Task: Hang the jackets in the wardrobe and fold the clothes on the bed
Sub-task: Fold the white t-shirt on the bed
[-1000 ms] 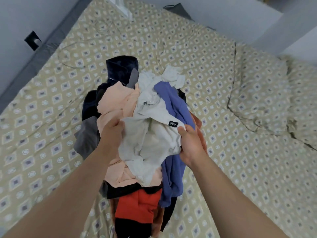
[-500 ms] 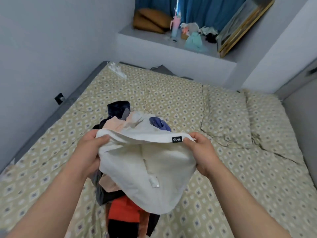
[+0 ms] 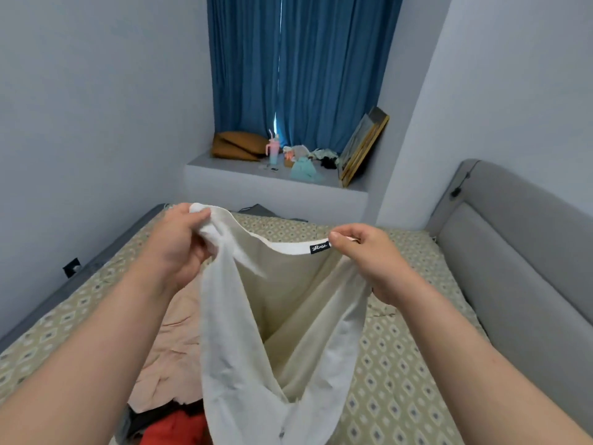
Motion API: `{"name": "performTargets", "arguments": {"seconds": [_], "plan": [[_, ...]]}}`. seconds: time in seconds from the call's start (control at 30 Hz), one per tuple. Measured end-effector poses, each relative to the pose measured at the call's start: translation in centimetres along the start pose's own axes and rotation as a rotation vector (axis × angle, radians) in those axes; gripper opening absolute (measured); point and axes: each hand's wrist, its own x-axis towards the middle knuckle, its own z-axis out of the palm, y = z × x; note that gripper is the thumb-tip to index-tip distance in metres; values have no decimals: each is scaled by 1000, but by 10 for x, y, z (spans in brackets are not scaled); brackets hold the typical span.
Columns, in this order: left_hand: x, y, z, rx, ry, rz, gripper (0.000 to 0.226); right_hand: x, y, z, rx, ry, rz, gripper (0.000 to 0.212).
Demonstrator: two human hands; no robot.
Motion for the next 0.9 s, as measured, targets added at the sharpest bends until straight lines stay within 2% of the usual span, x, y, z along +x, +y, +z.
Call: {"name": "performTargets", "arguments": {"seconds": [0.07, 0.13, 0.2, 0.23, 0.3, 0.33, 0.4, 0.47, 0.5, 0.6, 0.77, 0.8, 0.83, 0.87, 0.9], "plan": [[-13, 3, 44, 58, -94, -14, 21, -18, -11, -10, -26, -145, 24, 14], [-28, 4, 87, 125, -177, 5, 23, -38, -16, -9, -73, -304, 66, 39], [-41, 6, 124, 132, -248, 21, 25, -53, -19, -4, -135, -344, 81, 47], [-46, 6, 139, 129, -284, 27, 26, -57, -19, -3, -181, -305, 67, 43], [-55, 11, 162, 129, -362, 46, 27, -60, -20, -8, -281, -140, 39, 23], [-59, 14, 170, 120, -399, 61, 25, -60, -22, -15, -276, -60, 33, 21], [-60, 17, 176, 76, -444, 104, 18, -59, -27, -31, -118, 4, 27, 26], [-54, 17, 172, 37, -412, 137, 12, -58, -37, -47, 41, -20, 38, 15], [-51, 11, 165, 30, -372, 128, 17, -57, -44, -52, 100, -23, 53, 13], [-52, -33, 133, -11, -275, -40, 33, -50, -61, -61, 258, 16, 95, 18], [-90, -136, 96, 242, -368, -409, 58, -41, -85, -60, 416, 66, 87, 17], [-97, -152, 89, 346, -419, -433, 69, -39, -88, -61, 441, 79, 75, 18], [-102, -165, 81, 444, -557, -413, 77, -37, -91, -61, 460, 87, 65, 19], [-108, -174, 75, 523, -696, -370, 74, -34, -93, -61, 473, 93, 51, 19], [-112, -176, 70, 611, -773, -341, 59, -31, -94, -62, 480, 101, 40, 19]]}}
